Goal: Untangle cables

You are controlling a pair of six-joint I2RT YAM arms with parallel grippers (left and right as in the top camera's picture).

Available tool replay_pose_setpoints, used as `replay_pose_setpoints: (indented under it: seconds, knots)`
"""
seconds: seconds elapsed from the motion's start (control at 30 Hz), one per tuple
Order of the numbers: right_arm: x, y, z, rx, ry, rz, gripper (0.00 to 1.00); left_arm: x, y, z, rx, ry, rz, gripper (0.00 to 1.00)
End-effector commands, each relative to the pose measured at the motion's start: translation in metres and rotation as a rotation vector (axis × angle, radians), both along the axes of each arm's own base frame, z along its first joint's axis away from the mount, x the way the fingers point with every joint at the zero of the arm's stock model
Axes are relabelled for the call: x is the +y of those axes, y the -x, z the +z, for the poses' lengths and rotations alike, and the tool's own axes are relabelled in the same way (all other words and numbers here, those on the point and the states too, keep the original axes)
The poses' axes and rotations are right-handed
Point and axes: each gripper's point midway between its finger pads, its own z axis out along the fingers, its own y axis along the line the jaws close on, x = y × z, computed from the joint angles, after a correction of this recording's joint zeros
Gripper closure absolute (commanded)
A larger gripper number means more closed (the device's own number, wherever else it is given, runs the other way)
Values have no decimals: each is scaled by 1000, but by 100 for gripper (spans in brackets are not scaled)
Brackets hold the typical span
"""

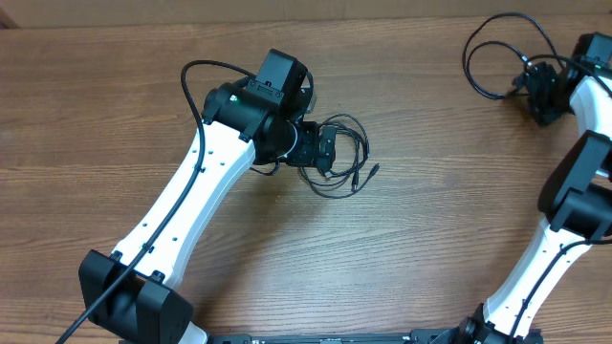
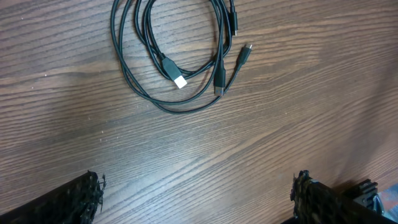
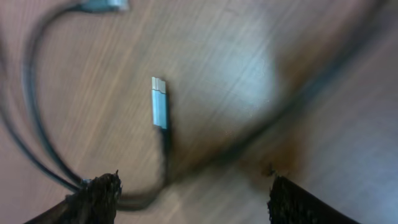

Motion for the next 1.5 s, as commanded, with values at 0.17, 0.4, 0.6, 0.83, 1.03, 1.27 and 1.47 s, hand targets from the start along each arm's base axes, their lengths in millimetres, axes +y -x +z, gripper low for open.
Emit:
replay_pose_setpoints:
  seconds: [0.17, 0.4, 0.6, 0.83, 1.03, 1.27, 1.47]
  knots:
    - [-51, 21, 78, 8, 100, 34, 4, -2, 2, -4, 8, -7, -11, 0]
    - [-37, 50, 138, 14, -24, 38, 0, 3, 11, -7, 44, -26, -24, 0]
    - [-3, 69, 170, 18, -146, 74, 0, 24, 10, 13, 26, 0, 54, 0]
    - [31, 76, 200, -19, -170, 184, 0, 42, 16, 56, -96, 39, 91, 0]
    - [63, 67, 210, -26, -103, 297, 0, 48, 21, 61, -103, 22, 114, 0]
    - [47, 67, 168, 172, 72, 175, 3, 50, 23, 59, -95, 15, 115, 0]
    - [54, 50, 113, 211, 46, 173, 23, 50, 23, 59, -96, 12, 116, 0]
